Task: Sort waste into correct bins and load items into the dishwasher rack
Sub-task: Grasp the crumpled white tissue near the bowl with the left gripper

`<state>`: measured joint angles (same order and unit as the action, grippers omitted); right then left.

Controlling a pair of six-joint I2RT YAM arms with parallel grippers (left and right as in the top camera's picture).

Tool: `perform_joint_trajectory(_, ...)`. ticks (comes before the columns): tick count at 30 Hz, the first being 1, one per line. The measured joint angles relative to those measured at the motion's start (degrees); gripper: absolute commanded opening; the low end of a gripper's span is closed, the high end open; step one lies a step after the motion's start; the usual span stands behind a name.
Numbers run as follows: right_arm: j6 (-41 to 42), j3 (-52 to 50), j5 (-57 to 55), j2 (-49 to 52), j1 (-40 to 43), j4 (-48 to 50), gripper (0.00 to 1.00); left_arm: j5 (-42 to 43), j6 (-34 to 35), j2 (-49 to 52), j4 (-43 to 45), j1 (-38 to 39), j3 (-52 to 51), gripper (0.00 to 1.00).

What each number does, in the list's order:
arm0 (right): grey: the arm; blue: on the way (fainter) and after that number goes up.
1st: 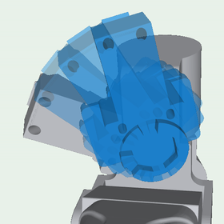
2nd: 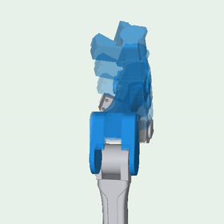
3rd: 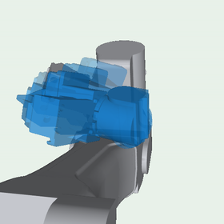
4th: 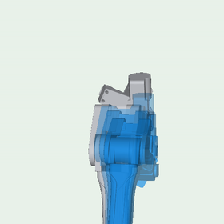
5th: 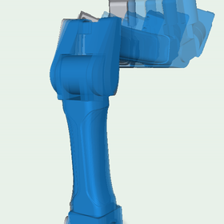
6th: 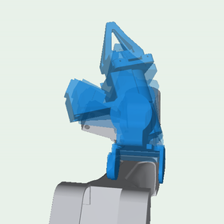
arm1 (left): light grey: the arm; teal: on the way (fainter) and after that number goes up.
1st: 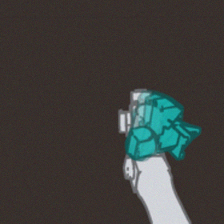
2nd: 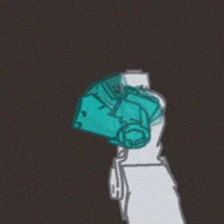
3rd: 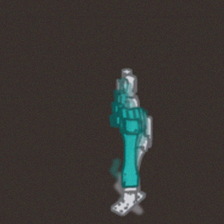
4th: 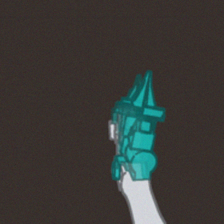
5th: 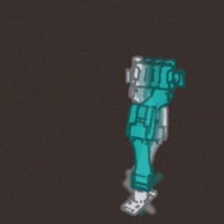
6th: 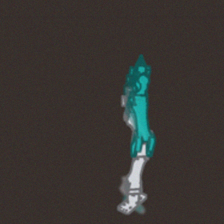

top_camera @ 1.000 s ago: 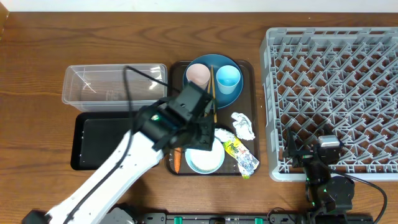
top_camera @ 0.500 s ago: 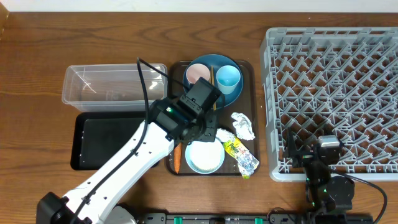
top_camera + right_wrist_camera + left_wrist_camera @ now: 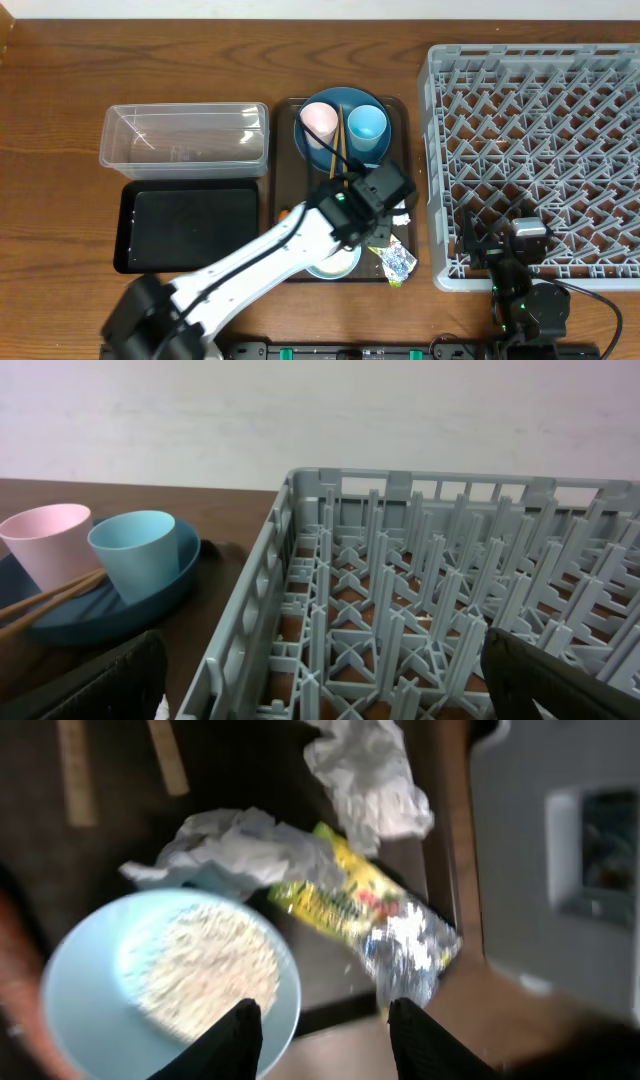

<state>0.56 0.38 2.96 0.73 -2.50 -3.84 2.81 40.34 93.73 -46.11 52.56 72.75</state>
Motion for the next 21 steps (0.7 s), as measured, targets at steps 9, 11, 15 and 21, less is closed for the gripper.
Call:
perform_joint_trajectory(9,0.00,0.00,0.00,0.00,0.00,-0.02,0.99,-1.07,9.29,7.91,7.02,0.13,0.00,0.50)
perform_joint_trajectory(11,0.00,0.00,0.00,0.00,0.00,0.00,0.99,-2.01,11.43,8.81,7.76,0.17,0.00,0.50)
perform_joint_trajectory(15,0.00,0.00,0.00,0.00,0.00,0.00,0.99,-5.20,14.64,9.46,7.82,0.17,0.00,0.51)
perform_joint_trajectory(21,0.00,0.00,0.00,0.00,0.00,0.00,0.99,-8.83,16.59,9.53,8.24,0.17,0.00,0.51)
